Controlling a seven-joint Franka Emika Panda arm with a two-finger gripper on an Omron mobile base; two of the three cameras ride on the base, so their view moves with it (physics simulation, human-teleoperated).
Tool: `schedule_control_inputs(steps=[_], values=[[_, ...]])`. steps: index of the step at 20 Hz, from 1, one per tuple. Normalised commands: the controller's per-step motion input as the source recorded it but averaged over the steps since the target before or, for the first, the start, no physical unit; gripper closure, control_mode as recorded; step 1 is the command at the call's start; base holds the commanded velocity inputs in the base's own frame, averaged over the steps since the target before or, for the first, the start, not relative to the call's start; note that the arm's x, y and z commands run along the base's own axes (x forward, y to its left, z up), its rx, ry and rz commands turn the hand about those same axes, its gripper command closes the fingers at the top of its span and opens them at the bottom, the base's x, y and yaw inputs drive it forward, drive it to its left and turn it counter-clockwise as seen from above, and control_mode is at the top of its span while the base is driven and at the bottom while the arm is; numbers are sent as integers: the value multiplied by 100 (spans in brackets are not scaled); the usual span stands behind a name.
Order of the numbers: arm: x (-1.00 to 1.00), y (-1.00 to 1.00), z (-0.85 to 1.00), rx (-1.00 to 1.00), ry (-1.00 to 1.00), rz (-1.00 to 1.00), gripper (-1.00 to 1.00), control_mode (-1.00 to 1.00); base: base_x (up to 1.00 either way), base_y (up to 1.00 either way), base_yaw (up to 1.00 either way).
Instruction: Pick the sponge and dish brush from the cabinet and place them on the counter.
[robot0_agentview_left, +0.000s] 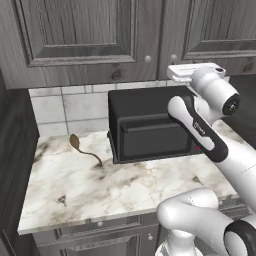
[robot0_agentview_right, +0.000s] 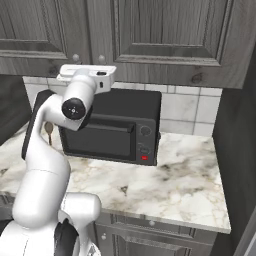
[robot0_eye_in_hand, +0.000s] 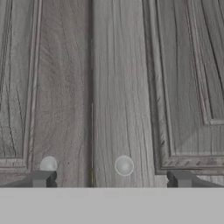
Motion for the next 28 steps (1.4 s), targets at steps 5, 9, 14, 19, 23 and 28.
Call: schedule_control_inputs(steps=[5, 9, 14, 19, 23, 28], values=[[15, 0, 0, 0, 0, 0, -100, -100, 0, 0, 0], [20, 0, 0, 0, 0, 0, -100, -100, 0, 0, 0], [27, 0, 0, 0, 0, 0, -100, -100, 0, 0, 0], [30, 0, 0, 0, 0, 0, -100, -100, 0, 0, 0], [28, 0, 0, 0, 0, 0, -100, -100, 0, 0, 0], [25, -1, -3, 0, 0, 0, -100, -100, 0, 0, 0]])
